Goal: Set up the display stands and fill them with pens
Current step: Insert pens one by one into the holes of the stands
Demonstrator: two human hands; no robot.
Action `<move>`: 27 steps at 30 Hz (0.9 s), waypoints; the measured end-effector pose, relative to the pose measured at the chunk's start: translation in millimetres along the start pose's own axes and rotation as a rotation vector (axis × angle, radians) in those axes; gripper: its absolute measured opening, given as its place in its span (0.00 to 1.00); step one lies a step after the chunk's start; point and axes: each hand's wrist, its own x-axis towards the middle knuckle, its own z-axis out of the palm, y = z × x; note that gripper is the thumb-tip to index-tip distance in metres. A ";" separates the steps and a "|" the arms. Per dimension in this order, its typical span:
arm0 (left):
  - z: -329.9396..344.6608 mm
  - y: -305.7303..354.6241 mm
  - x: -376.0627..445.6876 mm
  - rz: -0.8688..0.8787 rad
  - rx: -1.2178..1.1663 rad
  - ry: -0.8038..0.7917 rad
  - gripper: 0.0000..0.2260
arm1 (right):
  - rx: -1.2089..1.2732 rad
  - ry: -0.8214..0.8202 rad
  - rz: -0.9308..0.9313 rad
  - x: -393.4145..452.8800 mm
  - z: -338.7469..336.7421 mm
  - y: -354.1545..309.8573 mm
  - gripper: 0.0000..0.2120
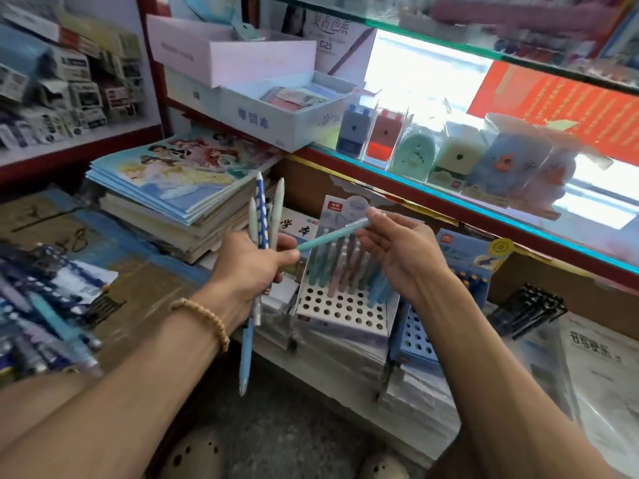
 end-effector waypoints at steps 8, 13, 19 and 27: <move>-2.5 0.0 0.0 0.059 0.050 0.025 0.03 | -0.354 0.049 -0.127 4.8 0.8 1.6 0.06; -5.1 -0.3 9.8 0.044 0.005 0.089 0.08 | -0.662 0.076 -0.397 7.2 -5.1 6.5 0.09; -9.1 13.4 14.7 0.034 -0.087 -0.021 0.07 | -0.965 0.063 -0.500 18.1 -2.9 27.0 0.03; -26.5 28.6 28.8 0.098 0.051 -0.131 0.09 | -1.163 0.025 -0.503 25.6 8.8 42.3 0.05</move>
